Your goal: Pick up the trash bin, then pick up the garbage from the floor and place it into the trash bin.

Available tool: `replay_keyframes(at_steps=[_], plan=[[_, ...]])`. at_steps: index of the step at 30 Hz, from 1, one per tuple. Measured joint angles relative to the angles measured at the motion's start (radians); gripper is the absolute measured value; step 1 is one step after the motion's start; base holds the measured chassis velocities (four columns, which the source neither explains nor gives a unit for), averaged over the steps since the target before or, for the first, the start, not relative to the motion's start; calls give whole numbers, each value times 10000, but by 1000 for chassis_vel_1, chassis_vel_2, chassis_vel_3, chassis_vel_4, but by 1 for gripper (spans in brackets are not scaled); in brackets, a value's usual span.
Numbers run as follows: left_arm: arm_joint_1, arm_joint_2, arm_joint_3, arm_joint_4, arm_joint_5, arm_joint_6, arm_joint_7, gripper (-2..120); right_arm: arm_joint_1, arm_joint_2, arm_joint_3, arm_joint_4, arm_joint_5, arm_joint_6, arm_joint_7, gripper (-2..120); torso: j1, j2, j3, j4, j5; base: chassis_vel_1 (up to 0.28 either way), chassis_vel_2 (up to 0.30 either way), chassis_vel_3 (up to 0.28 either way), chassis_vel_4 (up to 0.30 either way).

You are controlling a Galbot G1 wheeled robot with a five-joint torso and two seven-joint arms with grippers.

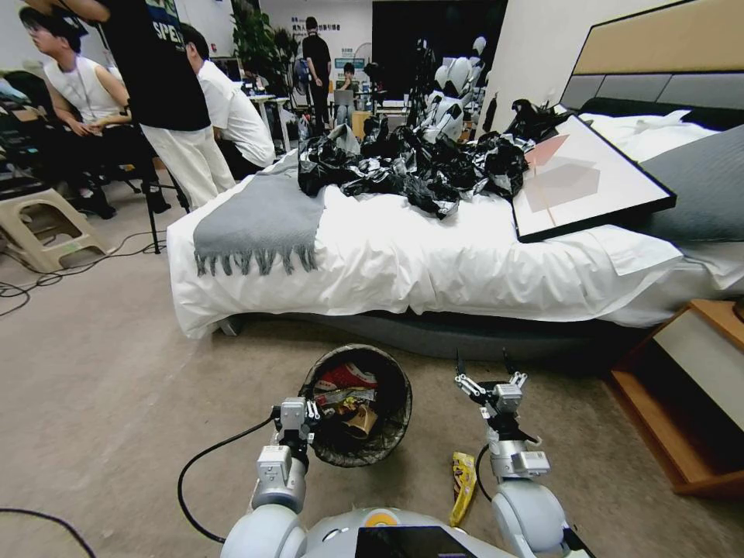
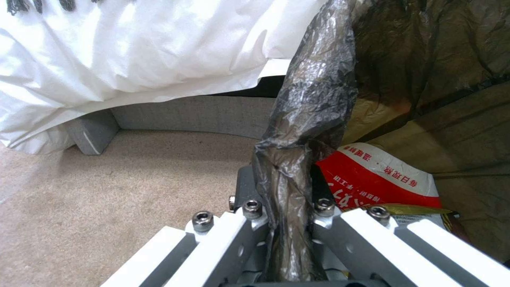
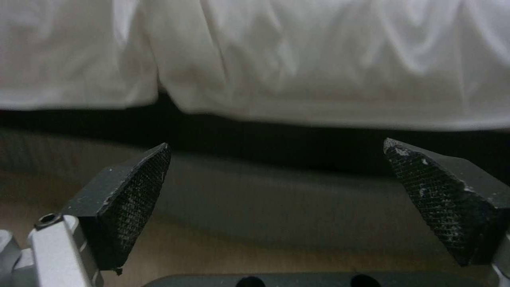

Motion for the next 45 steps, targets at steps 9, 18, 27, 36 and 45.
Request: replay_keyframes(at_steps=[9, 18, 27, 36, 45], plan=[[-62, 1, 94, 28, -1, -2, -10, 0, -422, -1974, -705, 474, 3488, -3050, 1427, 100, 0, 0, 0, 0, 0, 0, 0, 0, 0], [-50, 13, 125, 30, 3, -23, -9, 0, -1231, -2261, -1030, -40, 3890, -3341, 1302, 100, 0, 0, 0, -1, -1, 0, 0, 0, 0], [-74, 38, 126, 74, -29, -23, -6, 0, -1637, -2339, -1093, -517, 4159, -3612, 846, 100, 0, 0, 0, 0, -3, 0, 0, 0, 0], [-35, 69, 78, 73, -38, -16, -2, 0, -1212, -2058, -1439, -1614, 4132, -3638, 639, 100, 0, 0, 0, 0, -1, 0, 0, 0, 0], [28, 60, 64, 62, -29, -9, -2, 0, -631, -1649, -1573, -2953, 3845, -3262, 212, 100, 0, 0, 1, 0, -2, 0, 0, 0, 0]])
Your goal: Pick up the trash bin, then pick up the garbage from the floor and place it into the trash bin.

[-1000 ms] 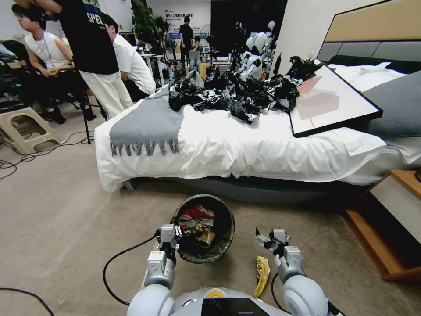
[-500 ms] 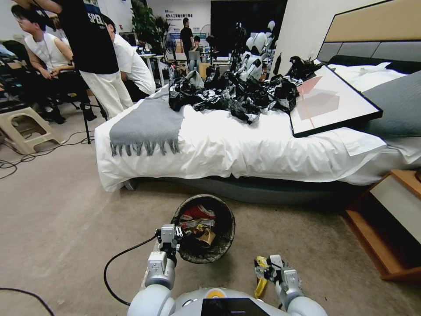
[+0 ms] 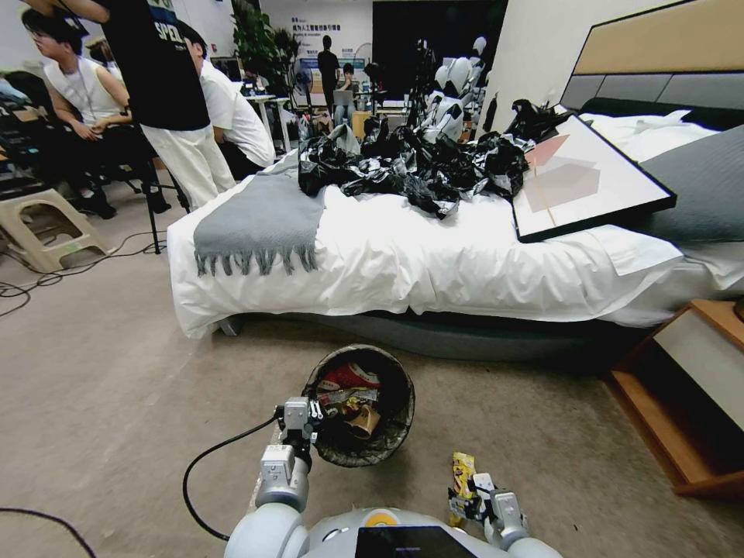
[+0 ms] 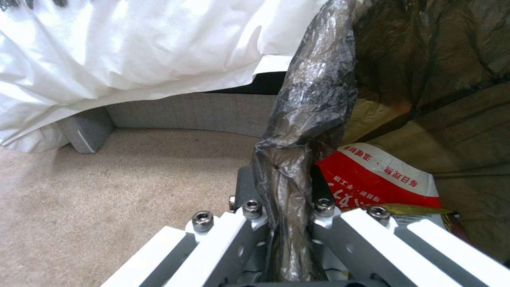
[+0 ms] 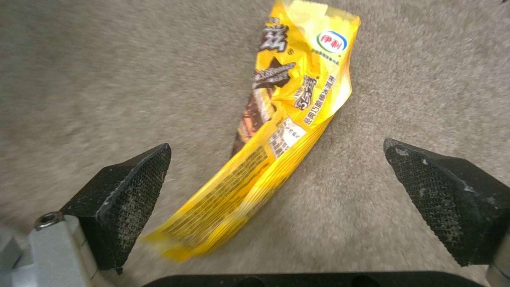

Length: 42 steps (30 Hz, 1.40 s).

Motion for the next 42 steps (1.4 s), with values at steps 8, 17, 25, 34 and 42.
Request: replay_keyframes(at_steps=[8, 17, 25, 34, 42], plan=[[76, -25, 6, -18, 49, 0, -2, 0, 640, 500, -98, -914, -264, 459, -379, 100, 0, 0, 0, 0, 0, 0, 0, 0, 0], [141, -26, -14, -36, 79, -3, -10, 0, 1169, 1092, -126, -1705, -449, 743, -661, 82, 0, 1, 0, 1, -30, 0, 0, 0, 0], [154, -21, -22, -40, 85, -6, -18, 0, 1262, 1299, -119, -2025, -721, 1234, -1029, 52, 0, 7, -2, 3, -53, 0, 0, 0, 0], [94, -26, 19, -27, 75, -6, -18, 0, 1167, 1272, 87, -2023, -743, 1386, -1238, 20, 0, 4, -1, 8, 18, 0, 0, 0, 0], [86, -13, 1, -21, 54, -6, -19, 0, 1146, 1138, 221, -2312, -871, 1597, -1367, 0, 0, 0, 0, 1, 26, 0, 0, 0, 0]])
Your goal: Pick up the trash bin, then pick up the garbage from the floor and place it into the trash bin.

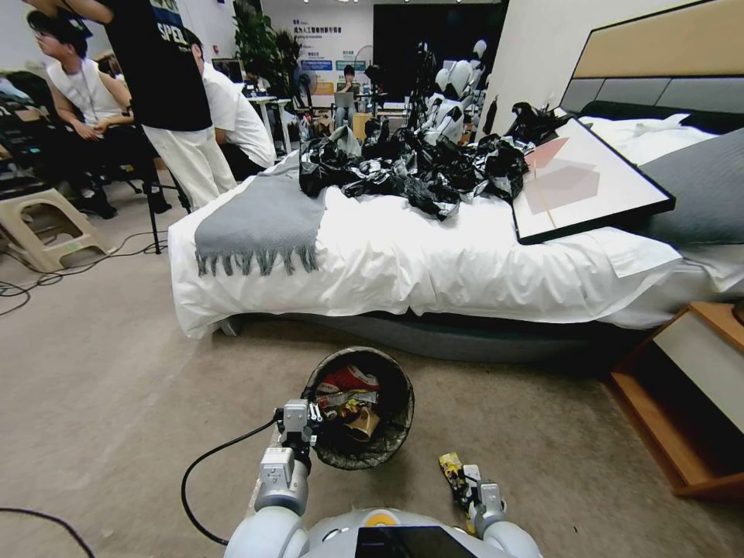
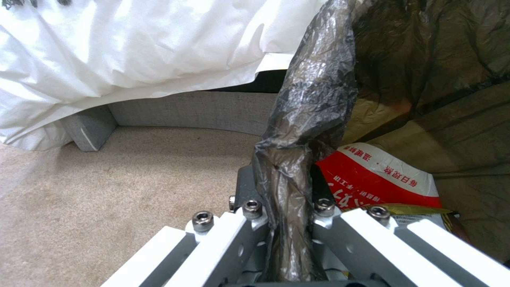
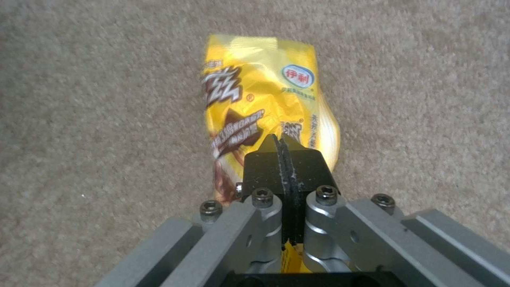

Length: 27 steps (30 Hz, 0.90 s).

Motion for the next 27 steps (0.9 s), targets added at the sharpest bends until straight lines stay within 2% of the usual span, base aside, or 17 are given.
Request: replay_keyframes(at_steps=[13, 20, 24, 27], plan=[[21, -3, 13, -1, 0, 0, 0, 0, -25, -30, 88, -228, -302, 367, -263, 0, 0, -2, 0, -3, -20, 0, 0, 0, 0], [21, -3, 31, 3, 4, 0, 0, 0, -59, -52, 195, -247, -525, 490, -426, 0, 0, -2, 1, -11, -9, 0, 0, 0, 0], [18, -1, 48, 23, 9, 1, 0, 0, -98, -207, 273, -12, -552, 430, -472, 0, 0, -3, 1, -19, -3, 0, 0, 0, 0], [13, -8, 59, 37, 12, 1, 1, 0, 33, -438, 554, 558, -576, 445, -529, 0, 0, -3, 1, -8, -14, 0, 0, 0, 0]])
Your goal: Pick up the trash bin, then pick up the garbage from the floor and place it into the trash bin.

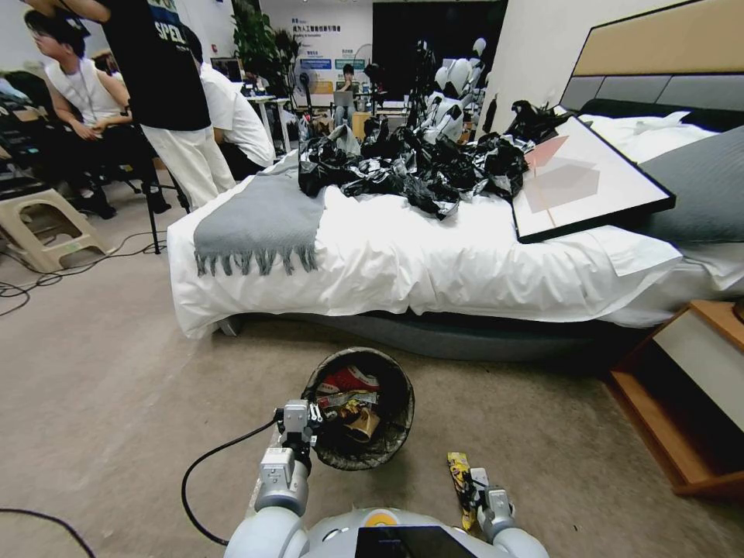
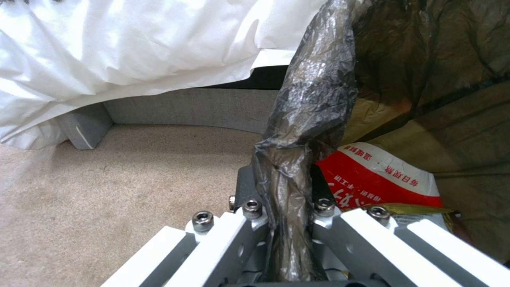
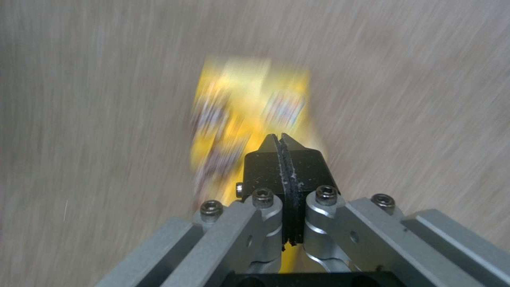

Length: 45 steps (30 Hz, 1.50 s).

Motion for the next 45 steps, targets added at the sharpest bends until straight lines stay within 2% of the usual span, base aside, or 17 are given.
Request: replay_keyframes(at_steps=[4, 8, 9, 12, 13, 15, 17, 20, 21, 24, 25, 27, 28, 30, 37, 45], plan=[[-1, -1, -5, 1, 3, 0, -2, 0, 53, -66, 223, 541, -52, 61, -35, 2, 0, 0, 0, 2, -6, 0, 0, 0, 0], [-8, -6, -9, 1, 3, 0, -2, 0, 72, -96, 501, 1593, -126, 26, 21, 20, 0, 0, 0, 6, -10, 0, 0, 0, 0], [-8, -6, -9, 1, 3, 0, -2, 0, 72, -96, 501, 1593, -126, 26, 21, 20, 0, 0, 0, 6, -10, 0, 0, 0, 0], [-5, -8, -15, -2, 4, 0, -1, 0, -72, -133, 566, 2151, -376, -3, 128, 33, 0, 0, 0, 6, -12, 0, 0, 0, 0], [-5, -8, -15, -2, 4, 0, -1, 0, -72, -133, 566, 2151, -376, -3, 128, 33, 0, 0, 0, 6, -12, 0, 0, 0, 0], [2, -4, -20, -3, 3, 0, -1, 0, -214, -176, 583, 2418, -442, -71, 174, 44, 0, 0, 0, 5, -12, 0, 0, 0, 0], [4, -4, -19, -3, 3, 0, 0, 0, -260, -183, 578, 2450, -479, -91, 175, 48, 0, 0, 0, 6, -13, 0, 0, 0, 0], [-4, -13, -1, -3, 3, 0, 0, 0, -400, -143, 492, 2349, -675, -76, 174, 64, 0, 1, -1, 6, -11, 0, 0, 0, 0], [-4, -13, -1, -3, 3, 0, 0, 0, -400, -143, 492, 2349, -675, -76, 174, 64, 0, 1, -1, 6, -11, 0, 0, 0, 0], [-4, -12, -2, -3, 3, -1, 0, 0, -529, -143, 328, 2142, -680, -177, 172, 78, 0, 1, -1, 6, -11, 0, 0, 0, 0], [-4, -12, -2, -3, 3, -1, 0, 0, -529, -143, 328, 2142, -680, -177, 172, 78, 0, 1, -1, 6, -11, 0, 0, 0, 0], [-9, -9, -4, -2, 3, -2, -1, 0, -561, -207, 188, 1818, -629, -324, 173, 89, 0, 1, -2, 6, -11, 0, 0, 0, 0], [-9, -9, -4, -2, 3, -2, -1, 0, -561, -207, 188, 1818, -629, -324, 173, 89, 0, 1, -2, 6, -11, 0, 0, 0, 0], [-3, -10, -3, -2, 3, -3, -1, 0, -580, -339, 78, 1516, -388, -584, 193, 97, 0, 1, -1, 6, -9, 0, 0, 0, 0], [5, -20, 4, 22, 8, -5, -1, 0, -647, -862, -6, 1446, 660, -1508, 321, 100, 0, 1, -1, 7, -10, 0, 0, 0, 0], [2, -42, 62, 60, 28, -15, -2, 0, -475, -1075, -29, 1343, 1195, -2166, 226, 100, 0, 1, -2, 6, -11, 0, 0, 0, 0]])
